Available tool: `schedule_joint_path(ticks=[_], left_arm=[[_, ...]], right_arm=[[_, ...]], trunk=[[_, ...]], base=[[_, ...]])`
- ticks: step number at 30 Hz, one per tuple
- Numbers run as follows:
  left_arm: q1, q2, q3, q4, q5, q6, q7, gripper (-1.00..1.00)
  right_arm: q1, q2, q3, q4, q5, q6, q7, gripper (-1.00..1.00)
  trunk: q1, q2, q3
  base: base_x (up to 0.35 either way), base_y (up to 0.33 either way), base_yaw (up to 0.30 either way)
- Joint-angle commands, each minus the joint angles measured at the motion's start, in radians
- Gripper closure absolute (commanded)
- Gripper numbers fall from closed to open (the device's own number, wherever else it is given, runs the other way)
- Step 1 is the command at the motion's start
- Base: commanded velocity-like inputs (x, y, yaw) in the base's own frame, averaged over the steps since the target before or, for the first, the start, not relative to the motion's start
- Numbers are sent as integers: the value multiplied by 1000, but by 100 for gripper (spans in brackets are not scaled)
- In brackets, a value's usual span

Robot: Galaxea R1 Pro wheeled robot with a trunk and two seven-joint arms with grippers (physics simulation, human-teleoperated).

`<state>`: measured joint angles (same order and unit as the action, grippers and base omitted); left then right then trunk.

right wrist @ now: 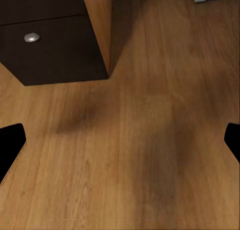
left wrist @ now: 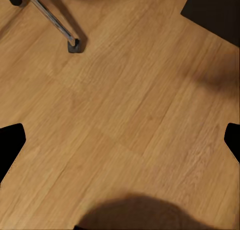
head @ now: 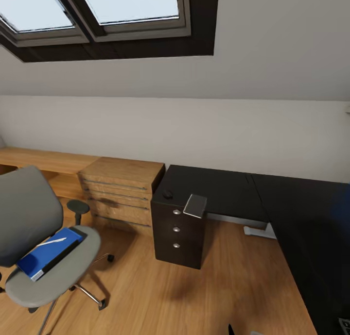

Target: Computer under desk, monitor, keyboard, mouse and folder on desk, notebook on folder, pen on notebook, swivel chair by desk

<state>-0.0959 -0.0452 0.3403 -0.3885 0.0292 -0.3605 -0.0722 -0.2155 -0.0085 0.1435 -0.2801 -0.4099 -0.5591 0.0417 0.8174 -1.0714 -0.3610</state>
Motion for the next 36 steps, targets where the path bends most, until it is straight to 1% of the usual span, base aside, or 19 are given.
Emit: schedule_joint_path(ticks=[1,18,24,29,33,36], left_arm=[[-1,-1,6,0,3,-2,-8,-100],[-1,-1,5,0,3,-1,-8,-100],[-1,2,7,0,4,2,-6,-100],[-1,5,8,2,3,5,-5,-100],[-1,8,8,59,3,1,-3,-100],[-1,25,8,109,3,-7,-4,-100]], right_arm=[[-1,-1,5,1,-11,-4,4,-100],[-1,0,5,2,-10,-4,4,-100],[-1,1,5,2,-12,-4,4,-100],[-1,1,5,9,-12,-4,4,-100],[-1,1,6,24,-11,-4,4,-100],[-1,1,7,27,-11,-4,4,-100]], trunk=[[-3,7,2],[-69,126,55],[-69,126,55],[-69,126,55],[-69,126,55],[-69,126,55]], base=[[328,74,0],[333,13,0],[229,1,156],[71,0,257],[15,0,271],[4,0,274]])
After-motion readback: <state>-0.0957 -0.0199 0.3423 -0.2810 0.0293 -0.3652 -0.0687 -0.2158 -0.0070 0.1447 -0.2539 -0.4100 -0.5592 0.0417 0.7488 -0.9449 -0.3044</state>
